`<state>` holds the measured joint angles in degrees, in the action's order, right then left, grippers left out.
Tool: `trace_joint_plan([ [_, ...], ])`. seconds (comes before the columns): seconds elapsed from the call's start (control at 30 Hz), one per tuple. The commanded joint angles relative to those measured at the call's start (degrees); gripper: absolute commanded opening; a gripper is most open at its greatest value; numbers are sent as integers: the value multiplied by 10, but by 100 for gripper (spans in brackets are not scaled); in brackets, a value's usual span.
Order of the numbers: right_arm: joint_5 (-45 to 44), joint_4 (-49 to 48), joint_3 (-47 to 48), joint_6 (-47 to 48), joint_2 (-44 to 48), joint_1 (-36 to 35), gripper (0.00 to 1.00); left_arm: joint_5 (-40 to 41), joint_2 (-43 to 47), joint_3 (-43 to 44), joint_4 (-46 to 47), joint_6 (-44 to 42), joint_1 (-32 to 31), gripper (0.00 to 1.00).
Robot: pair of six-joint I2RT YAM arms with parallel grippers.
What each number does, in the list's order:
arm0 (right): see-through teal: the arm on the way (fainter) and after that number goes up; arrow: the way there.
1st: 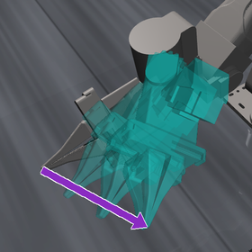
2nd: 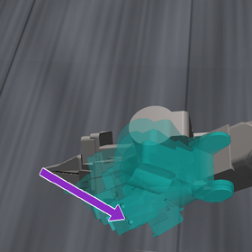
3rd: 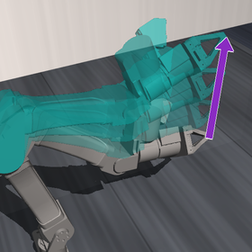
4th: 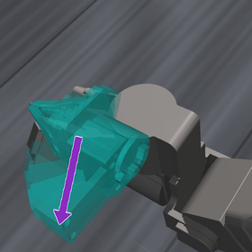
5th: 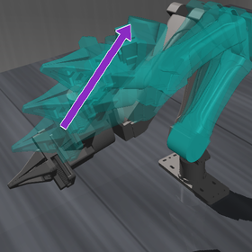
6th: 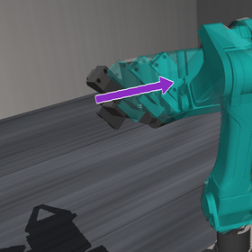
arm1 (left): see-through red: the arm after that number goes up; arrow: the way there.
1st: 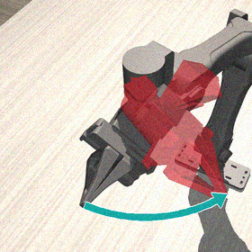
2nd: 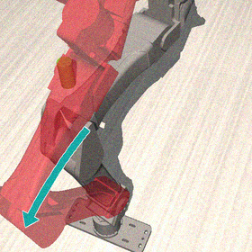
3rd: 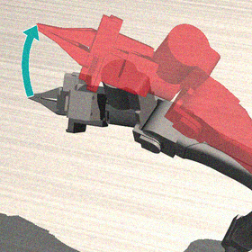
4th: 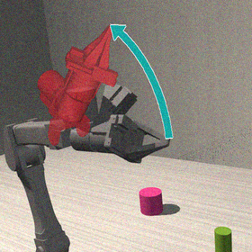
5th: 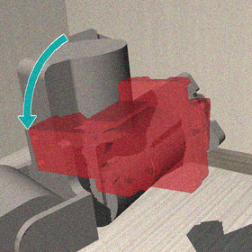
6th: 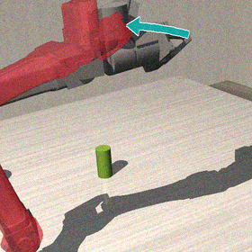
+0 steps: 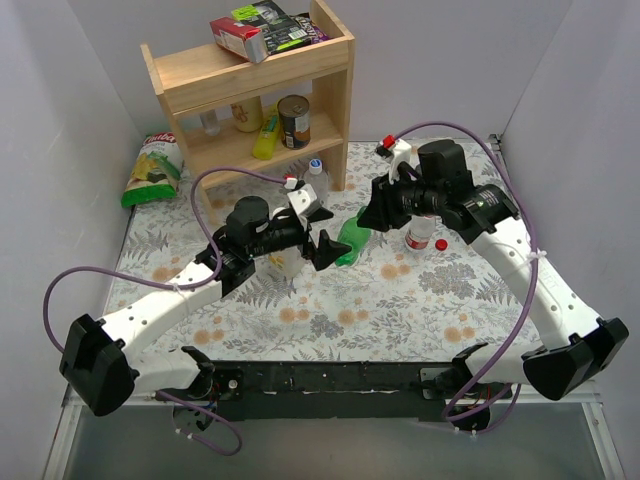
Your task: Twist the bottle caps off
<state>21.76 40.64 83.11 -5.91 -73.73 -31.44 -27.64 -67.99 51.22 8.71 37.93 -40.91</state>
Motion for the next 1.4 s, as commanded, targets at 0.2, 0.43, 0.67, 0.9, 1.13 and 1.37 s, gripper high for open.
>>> trace_joint_plan([
  [0.2, 87, -30, 4, -5, 35, 9, 1, -60, -27, -3, 3, -9, -23, 98],
  [0.43, 131, -67, -17, -19, 39, 9, 1, -63, -48, -4, 12, 11, -24, 98],
  [0.67, 133, -94, -49, -30, 53, 9, 1, -48, -66, -3, 24, 43, -24, 52],
  [0.9, 46, -174, -95, -95, 105, 12, 44, 3, -69, -10, 38, 78, -24, 40],
  [1.13, -68, -251, -144, -175, 158, 8, 70, 32, -66, -16, 43, 101, -25, 40],
  [1.37, -97, -256, -156, -191, 157, -9, 70, 32, -64, -17, 47, 108, -26, 39],
])
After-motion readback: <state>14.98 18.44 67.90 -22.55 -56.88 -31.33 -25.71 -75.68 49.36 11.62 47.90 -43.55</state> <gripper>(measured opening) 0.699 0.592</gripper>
